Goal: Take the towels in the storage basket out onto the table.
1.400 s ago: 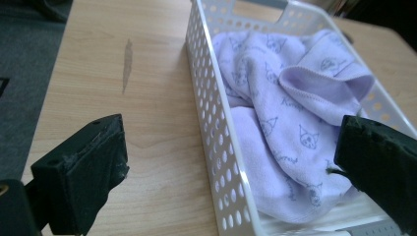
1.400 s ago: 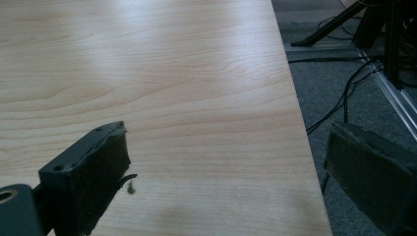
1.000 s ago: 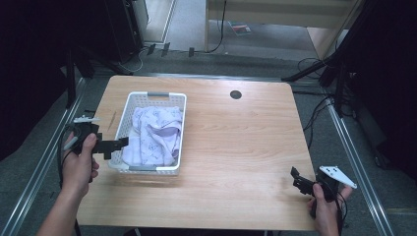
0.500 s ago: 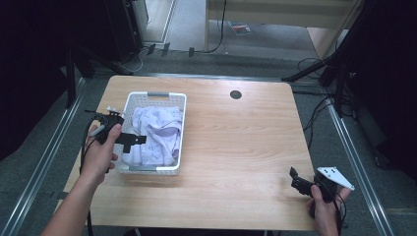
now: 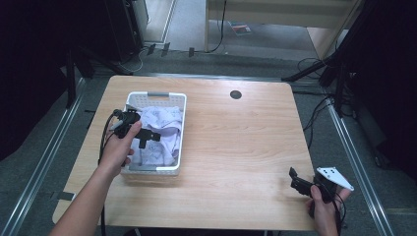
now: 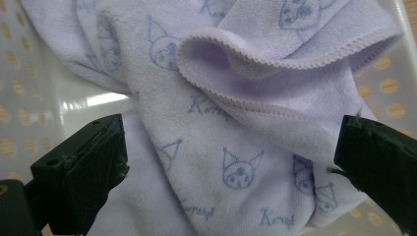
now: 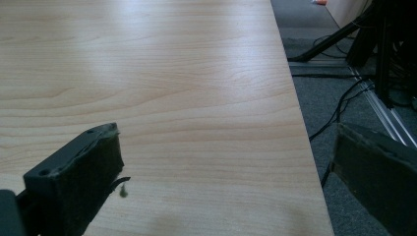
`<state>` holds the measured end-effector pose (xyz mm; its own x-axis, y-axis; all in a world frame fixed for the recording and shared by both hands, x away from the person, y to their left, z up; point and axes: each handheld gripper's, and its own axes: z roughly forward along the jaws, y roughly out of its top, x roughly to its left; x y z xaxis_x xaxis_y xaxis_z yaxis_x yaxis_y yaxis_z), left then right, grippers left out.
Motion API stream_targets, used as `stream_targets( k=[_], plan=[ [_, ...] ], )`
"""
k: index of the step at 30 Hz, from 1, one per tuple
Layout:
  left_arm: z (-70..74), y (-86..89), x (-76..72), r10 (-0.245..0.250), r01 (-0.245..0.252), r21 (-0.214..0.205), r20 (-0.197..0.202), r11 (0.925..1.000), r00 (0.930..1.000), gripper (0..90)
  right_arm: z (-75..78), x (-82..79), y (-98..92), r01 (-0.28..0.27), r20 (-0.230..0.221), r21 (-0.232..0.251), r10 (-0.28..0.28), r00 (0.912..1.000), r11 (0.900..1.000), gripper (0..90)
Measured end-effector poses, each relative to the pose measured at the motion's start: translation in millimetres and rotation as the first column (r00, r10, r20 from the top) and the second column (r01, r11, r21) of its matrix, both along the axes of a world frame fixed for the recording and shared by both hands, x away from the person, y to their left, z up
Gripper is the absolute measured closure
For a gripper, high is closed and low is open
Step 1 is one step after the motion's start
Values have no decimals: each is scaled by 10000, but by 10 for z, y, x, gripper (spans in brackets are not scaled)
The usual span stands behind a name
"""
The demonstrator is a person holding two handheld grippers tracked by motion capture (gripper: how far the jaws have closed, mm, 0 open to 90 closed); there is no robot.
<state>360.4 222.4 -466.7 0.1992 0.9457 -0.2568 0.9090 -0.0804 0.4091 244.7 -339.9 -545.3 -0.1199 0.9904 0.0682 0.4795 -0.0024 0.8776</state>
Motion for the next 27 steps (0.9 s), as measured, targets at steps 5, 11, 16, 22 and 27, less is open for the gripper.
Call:
stream_targets(
  k=[5,11,16,22,27],
  plan=[
    [-67,-68,74,-50,40,-307,-321,9995,9995,0,-2,6,-2,-68,8,-52,68,10000,10000,0],
    [-136,-187,163,-259,239,-298,-679,9993,9974,0,-2,6,0,-87,-20,-52,87,10000,9999,0],
    [-217,-306,258,-9,56,506,-927,9987,9957,0,-2,6,3,-96,-57,-80,95,9999,9999,0],
    [-350,-427,304,326,-145,1691,-1049,9855,9939,0,-1,8,2,-92,-100,-65,91,9999,9999,0],
    [-438,-481,334,373,-61,2428,-1238,9701,9916,0,-2,8,3,-108,-120,-72,107,9999,9999,0]
  ],
)
